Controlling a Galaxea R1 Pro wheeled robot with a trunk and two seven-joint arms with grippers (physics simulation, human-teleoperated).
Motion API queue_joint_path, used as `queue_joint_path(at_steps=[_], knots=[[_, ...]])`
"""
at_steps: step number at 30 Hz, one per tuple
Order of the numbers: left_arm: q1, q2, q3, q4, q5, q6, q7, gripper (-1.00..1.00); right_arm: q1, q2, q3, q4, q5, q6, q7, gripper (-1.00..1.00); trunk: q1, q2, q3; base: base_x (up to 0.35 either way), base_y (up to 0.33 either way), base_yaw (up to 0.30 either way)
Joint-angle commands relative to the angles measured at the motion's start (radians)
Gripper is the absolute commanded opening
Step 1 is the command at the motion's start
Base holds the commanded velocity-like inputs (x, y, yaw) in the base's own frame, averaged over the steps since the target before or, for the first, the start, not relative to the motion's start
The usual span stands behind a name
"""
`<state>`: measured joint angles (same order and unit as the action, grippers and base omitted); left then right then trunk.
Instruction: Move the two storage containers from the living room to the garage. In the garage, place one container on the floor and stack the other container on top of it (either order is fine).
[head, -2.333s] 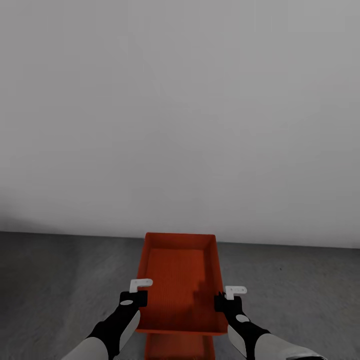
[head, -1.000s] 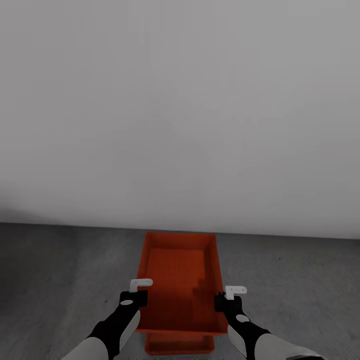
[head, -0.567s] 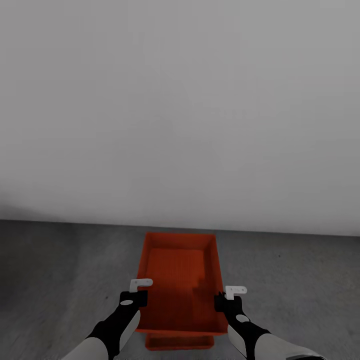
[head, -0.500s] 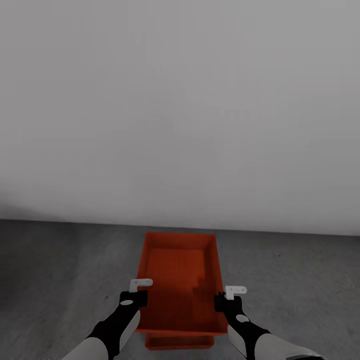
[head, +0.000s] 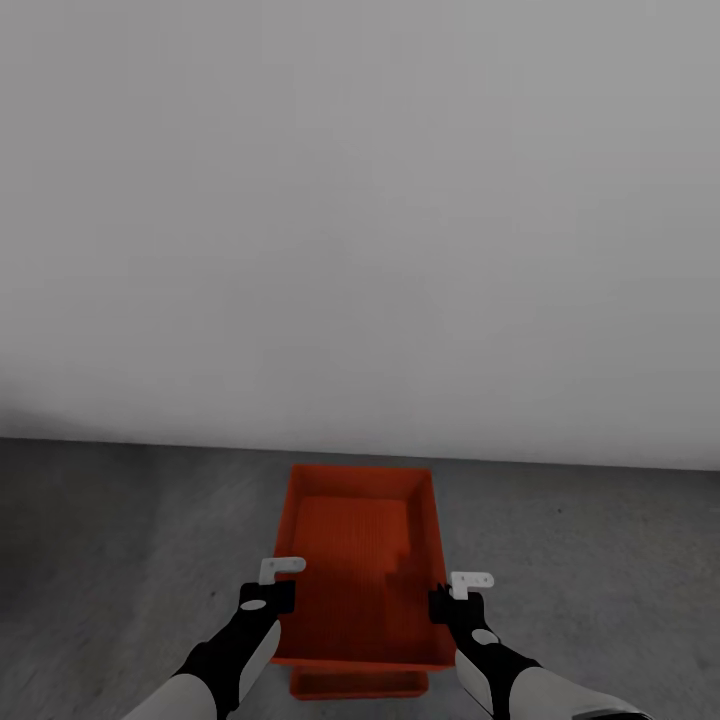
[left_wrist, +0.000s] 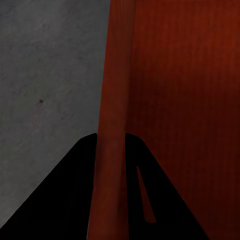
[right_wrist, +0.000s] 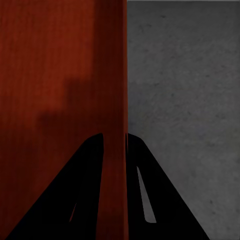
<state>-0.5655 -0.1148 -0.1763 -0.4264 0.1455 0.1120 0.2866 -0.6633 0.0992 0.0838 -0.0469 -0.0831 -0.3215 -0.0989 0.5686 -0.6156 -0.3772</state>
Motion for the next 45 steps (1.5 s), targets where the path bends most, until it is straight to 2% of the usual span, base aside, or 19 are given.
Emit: queue_joint_path(at_steps=[1, 23, 38, 45], knots=[[-0.001, 0.003, 0.037, 0.0, 0.02, 0.006, 0.011, -1.0, -0.001, -0.012, -0.042, -0.002, -0.004, -0.047, 0.004, -1.0, 0.004, -0.008, -0.004, 0.0, 0.0, 0.0], [0.0, 0.002, 0.037, -0.001, 0.02, 0.006, 0.011, -1.0, -0.001, -0.012, -0.042, -0.002, -0.004, -0.046, 0.004, -1.0, 0.008, -0.015, -0.008, 0.0, 0.0, 0.0], [0.0, 0.001, 0.037, -0.001, 0.02, 0.006, 0.011, -1.0, -0.001, -0.012, -0.042, -0.002, -0.003, -0.047, 0.004, -1.0, 0.065, -0.12, -0.055, 0.0, 0.0, 0.0], [-0.001, 0.002, 0.037, -0.001, 0.02, 0.006, 0.011, -1.0, -0.001, -0.012, -0.042, -0.002, -0.003, -0.047, 0.004, -1.0, 0.065, -0.12, -0.055, 0.0, 0.0, 0.0]])
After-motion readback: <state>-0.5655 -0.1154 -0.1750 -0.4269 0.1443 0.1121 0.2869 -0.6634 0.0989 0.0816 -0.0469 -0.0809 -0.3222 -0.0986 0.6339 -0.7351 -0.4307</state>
